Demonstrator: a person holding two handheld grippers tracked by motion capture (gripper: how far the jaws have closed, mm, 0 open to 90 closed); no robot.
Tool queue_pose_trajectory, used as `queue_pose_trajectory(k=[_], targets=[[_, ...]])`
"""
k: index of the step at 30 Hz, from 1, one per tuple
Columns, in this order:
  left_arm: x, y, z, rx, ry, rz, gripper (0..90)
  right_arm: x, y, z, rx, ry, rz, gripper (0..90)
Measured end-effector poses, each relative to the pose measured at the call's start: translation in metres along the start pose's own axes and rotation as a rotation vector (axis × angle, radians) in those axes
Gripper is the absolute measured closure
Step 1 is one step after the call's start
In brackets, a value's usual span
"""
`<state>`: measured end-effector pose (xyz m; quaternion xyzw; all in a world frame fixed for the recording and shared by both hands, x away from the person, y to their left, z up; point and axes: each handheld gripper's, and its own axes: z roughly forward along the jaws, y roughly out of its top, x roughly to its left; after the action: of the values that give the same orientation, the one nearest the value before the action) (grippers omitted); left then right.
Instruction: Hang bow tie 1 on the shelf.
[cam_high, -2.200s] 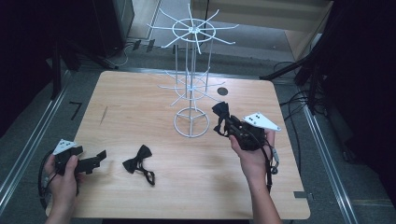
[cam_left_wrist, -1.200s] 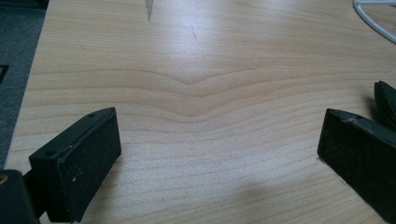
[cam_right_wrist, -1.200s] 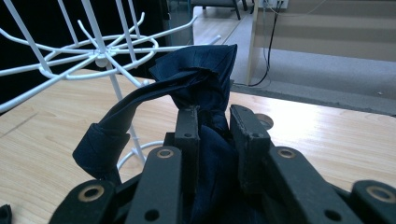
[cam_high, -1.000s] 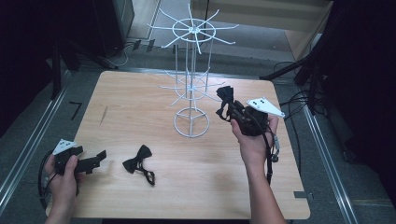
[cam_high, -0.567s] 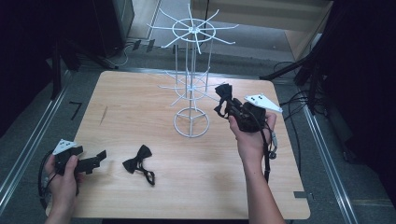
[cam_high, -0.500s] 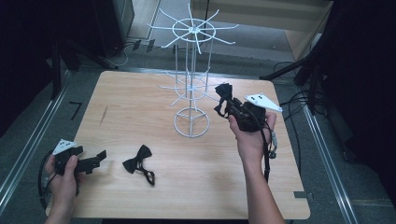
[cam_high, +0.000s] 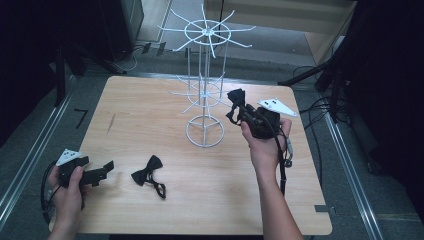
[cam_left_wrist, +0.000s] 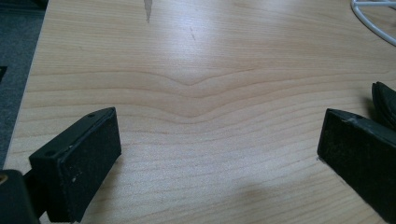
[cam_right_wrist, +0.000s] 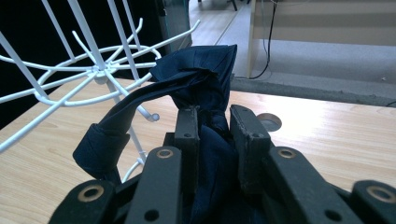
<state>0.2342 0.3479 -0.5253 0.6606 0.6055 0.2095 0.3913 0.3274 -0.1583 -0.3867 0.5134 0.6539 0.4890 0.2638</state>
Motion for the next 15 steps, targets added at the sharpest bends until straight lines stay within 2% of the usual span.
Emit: queue_pose_trajectory(k=[15], targets=[[0.0, 0.0, 0.0, 0.0, -0.005, -0.001, 0.0, 0.009, -0.017, 0.026, 0.042, -0.019, 0.006, 74.3]])
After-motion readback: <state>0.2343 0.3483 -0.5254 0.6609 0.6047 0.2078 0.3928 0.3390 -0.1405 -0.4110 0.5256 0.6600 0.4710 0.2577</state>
